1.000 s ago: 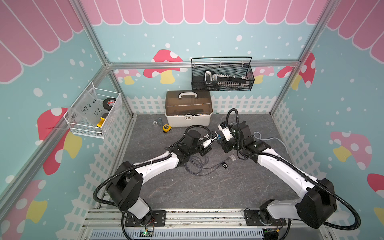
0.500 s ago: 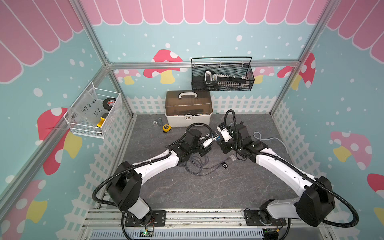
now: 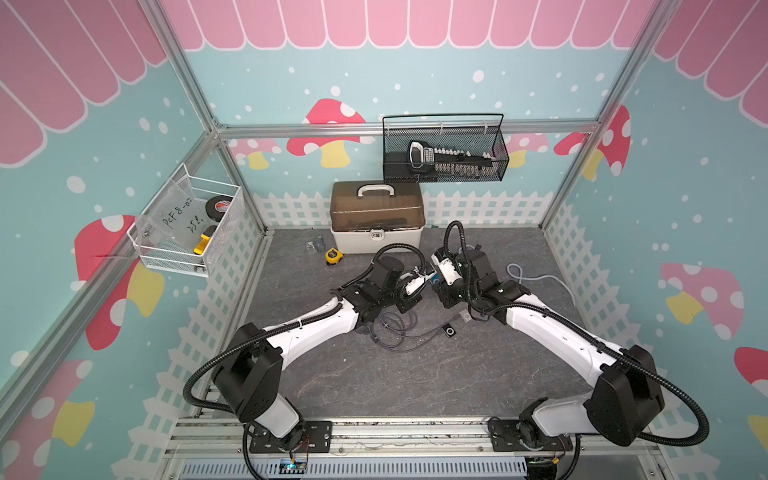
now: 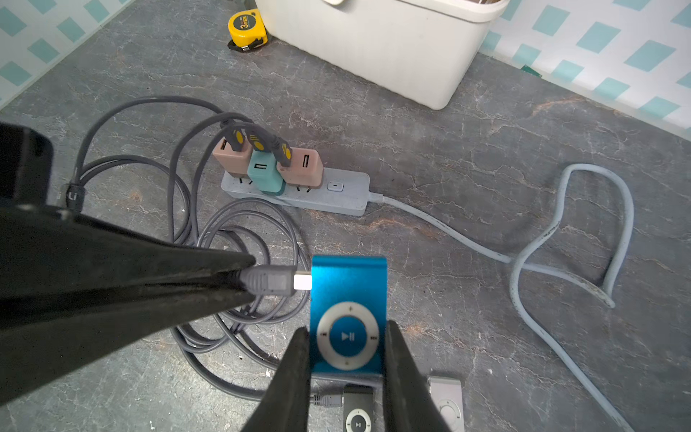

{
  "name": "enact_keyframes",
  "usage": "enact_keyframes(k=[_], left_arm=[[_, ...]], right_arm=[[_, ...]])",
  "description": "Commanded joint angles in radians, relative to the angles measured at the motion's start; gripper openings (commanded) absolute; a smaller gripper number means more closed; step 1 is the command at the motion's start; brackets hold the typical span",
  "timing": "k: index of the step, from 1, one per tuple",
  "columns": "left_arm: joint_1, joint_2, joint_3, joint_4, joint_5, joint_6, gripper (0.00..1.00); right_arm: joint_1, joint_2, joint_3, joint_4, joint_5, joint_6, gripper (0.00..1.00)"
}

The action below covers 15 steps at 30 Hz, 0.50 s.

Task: Charge mp3
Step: Insert the charging cable into the MP3 player.

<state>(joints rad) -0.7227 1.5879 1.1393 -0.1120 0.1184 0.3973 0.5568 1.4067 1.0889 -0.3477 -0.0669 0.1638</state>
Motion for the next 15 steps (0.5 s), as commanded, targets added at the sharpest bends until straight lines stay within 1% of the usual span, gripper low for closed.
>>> enact_keyframes(k=[1,3,4,5,9,15], left_arm=[[-0.011,0.002,0.074,0.091,0.011,0.009,0.0],[-0.011,0.004,0.079,0.088,0.015,0.01,0.0],[-0.011,0.007,0.082,0.088,0.016,-0.032,0.0],[-0.011,0.009,0.084,0.088,0.017,-0.035,0.0],[-0.011,0.022,0.084,0.084,0.022,-0.034,0.0],[-0.009,0.008,0.039,0.106,0.02,-0.023,0.0]], right_arm=[[0.044,0.024,-0.005,-0.035,-0.085,0.003,0.08],[0.044,0.027,-0.004,-0.035,-0.084,0.004,0.08],[0.044,0.029,-0.003,-0.034,-0.086,0.008,0.08],[0.044,0.028,-0.002,-0.032,-0.091,0.008,0.08],[0.044,0.018,-0.009,-0.004,-0.103,0.028,0.08],[0.038,0.004,-0.011,-0.016,-0.068,0.039,0.08]])
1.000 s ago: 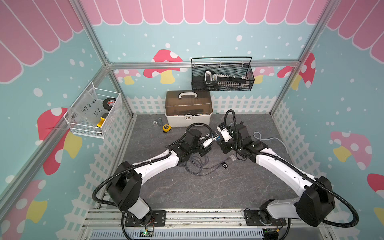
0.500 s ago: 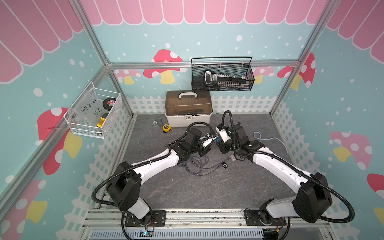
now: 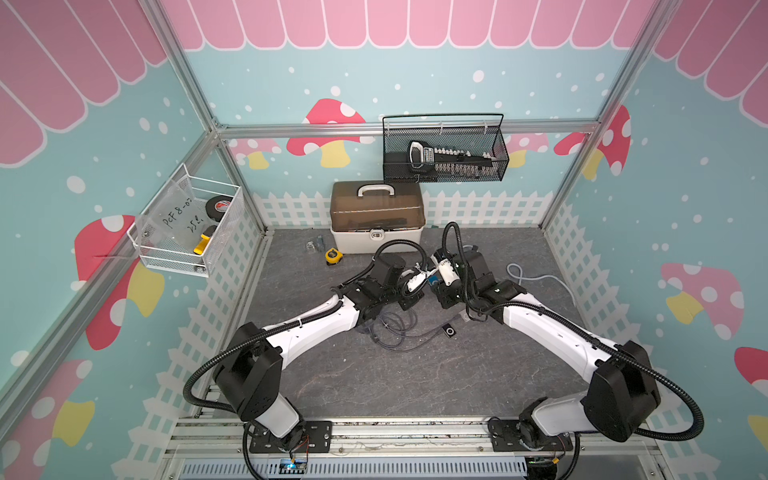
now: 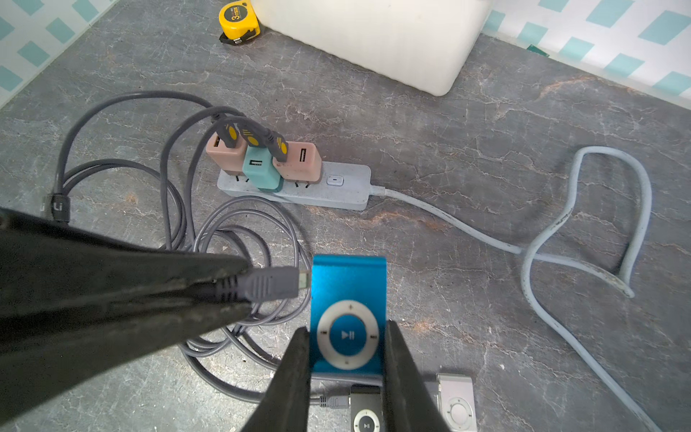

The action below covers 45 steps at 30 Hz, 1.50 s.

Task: Charge mp3
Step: Insert the charging cable into the MP3 player.

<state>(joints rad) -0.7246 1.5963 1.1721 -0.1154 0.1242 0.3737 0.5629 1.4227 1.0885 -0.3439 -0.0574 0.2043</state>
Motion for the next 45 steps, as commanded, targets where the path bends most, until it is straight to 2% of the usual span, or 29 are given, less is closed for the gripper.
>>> enact_keyframes(k=[1,6,21,22,26,41,45], left_arm=[[-0.007,-0.006,-0.004,0.116,0.01,0.003,0.0],[-0.001,-0.027,-0.049,0.142,0.021,0.01,0.0],[0.013,-0.082,-0.098,0.073,0.043,0.009,0.0],[0.012,-0.085,-0.101,0.069,0.041,0.047,0.0],[0.012,-0.088,-0.112,0.063,0.048,0.054,0.0],[0.01,-0.062,-0.103,0.106,0.071,0.033,0.0],[0.009,-0.057,-0.098,0.114,0.072,-0.007,0.0]], right_arm=[[0.028,-0.014,-0.012,-0.021,-0.08,-0.002,0.08],[0.006,-0.008,-0.016,-0.02,-0.12,0.015,0.08],[-0.045,-0.036,-0.027,-0.041,-0.104,0.038,0.08],[-0.046,-0.037,-0.029,-0.042,-0.105,0.039,0.08],[-0.053,-0.045,-0.028,-0.037,-0.107,0.043,0.08],[-0.058,-0.05,-0.028,0.0,-0.168,0.056,0.08],[-0.057,-0.048,-0.026,0.001,-0.176,0.055,0.08]])
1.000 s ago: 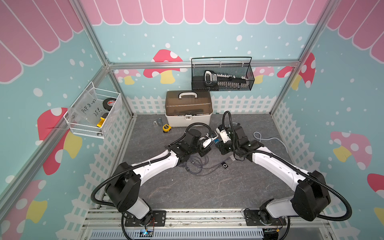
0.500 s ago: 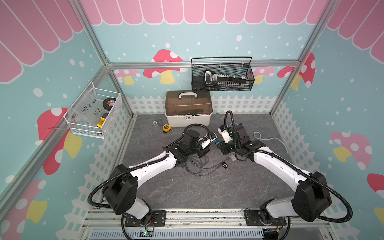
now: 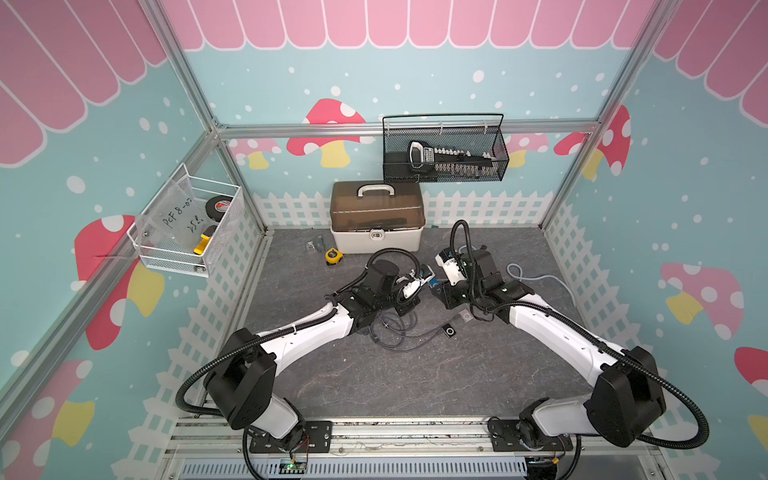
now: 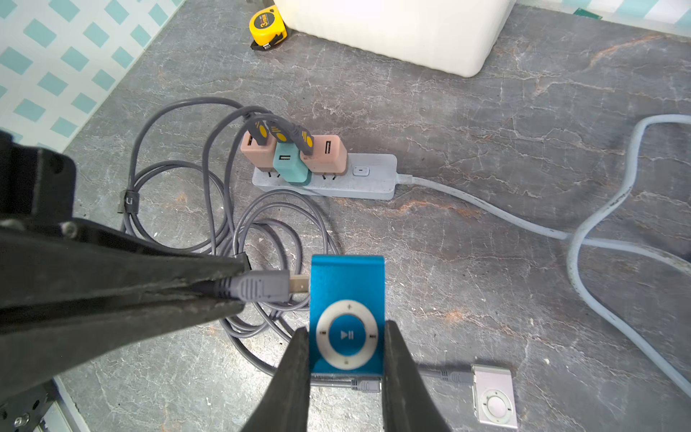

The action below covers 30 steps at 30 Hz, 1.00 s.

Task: Charge mp3
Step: Insert the charging cable into the MP3 player.

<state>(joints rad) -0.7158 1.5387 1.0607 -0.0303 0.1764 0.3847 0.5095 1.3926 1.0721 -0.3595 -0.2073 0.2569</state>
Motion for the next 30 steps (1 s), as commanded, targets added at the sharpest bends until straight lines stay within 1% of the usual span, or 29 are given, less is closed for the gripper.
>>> enact_keyframes(k=[1,14,15,22,30], left_arm=[[0.0,0.003,0.015,0.026,0.021,-0.017,0.0],[-0.001,0.012,0.022,0.02,-0.011,-0.002,0.0],[-0.001,0.013,0.023,0.02,-0.012,0.034,0.0],[-0.005,0.02,0.022,0.017,-0.012,0.052,0.0],[-0.033,0.029,0.019,0.01,-0.028,0.115,0.0]], right_arm=[[-0.004,-0.019,-0.009,0.017,-0.026,0.002,0.08],[-0.003,-0.016,-0.009,0.004,-0.059,-0.005,0.08],[-0.003,-0.014,-0.008,0.0,-0.063,-0.005,0.08],[-0.003,-0.011,0.0,0.0,-0.073,-0.005,0.08],[-0.005,0.015,0.02,-0.012,-0.127,-0.005,0.07]])
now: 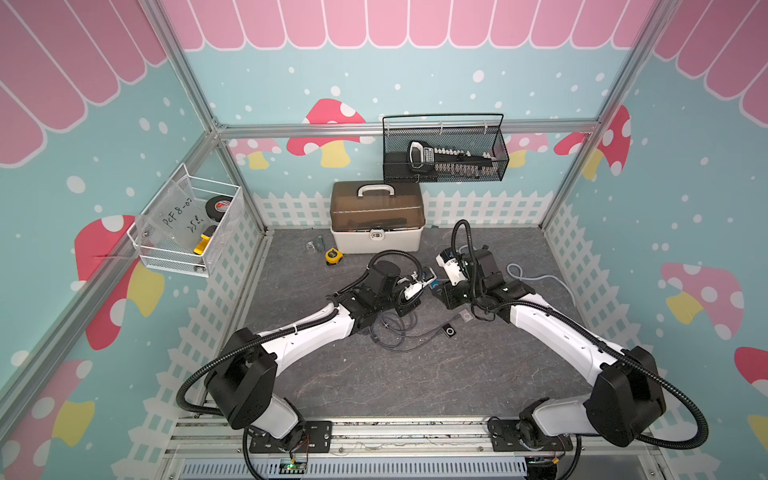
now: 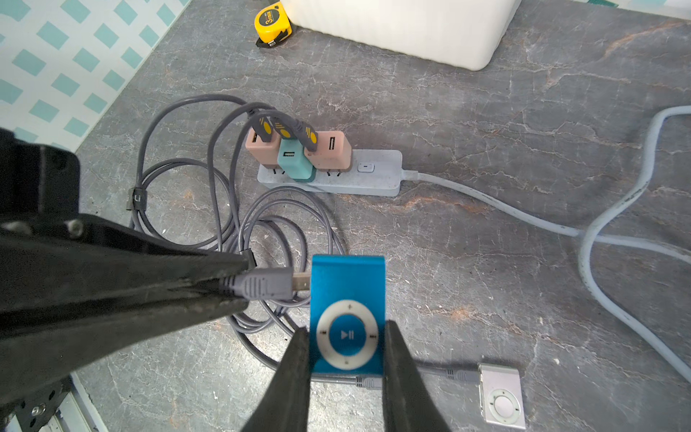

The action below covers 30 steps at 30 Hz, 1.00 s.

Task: Charge mp3
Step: Insert the charging cable into the MP3 player.

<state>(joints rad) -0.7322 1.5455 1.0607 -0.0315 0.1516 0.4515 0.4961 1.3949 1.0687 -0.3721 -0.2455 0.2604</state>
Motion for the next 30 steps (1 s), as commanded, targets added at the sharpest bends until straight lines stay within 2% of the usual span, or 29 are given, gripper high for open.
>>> enact_keyframes(k=[1,12,17,30], left_arm=[[-0.017,0.022,0.018,0.013,-0.003,0.053,0.0],[-0.024,0.023,-0.006,0.04,0.014,0.08,0.0],[-0.024,0.027,-0.016,0.045,0.025,0.066,0.0],[-0.006,-0.006,-0.114,0.177,0.076,0.001,0.0]], right_arm=[[0.009,0.013,0.022,-0.001,-0.093,-0.01,0.07],[0.009,0.012,0.022,0.018,-0.144,-0.01,0.07],[0.009,-0.011,-0.003,0.06,-0.193,-0.025,0.07],[0.009,-0.02,-0.005,0.065,-0.206,0.009,0.06]])
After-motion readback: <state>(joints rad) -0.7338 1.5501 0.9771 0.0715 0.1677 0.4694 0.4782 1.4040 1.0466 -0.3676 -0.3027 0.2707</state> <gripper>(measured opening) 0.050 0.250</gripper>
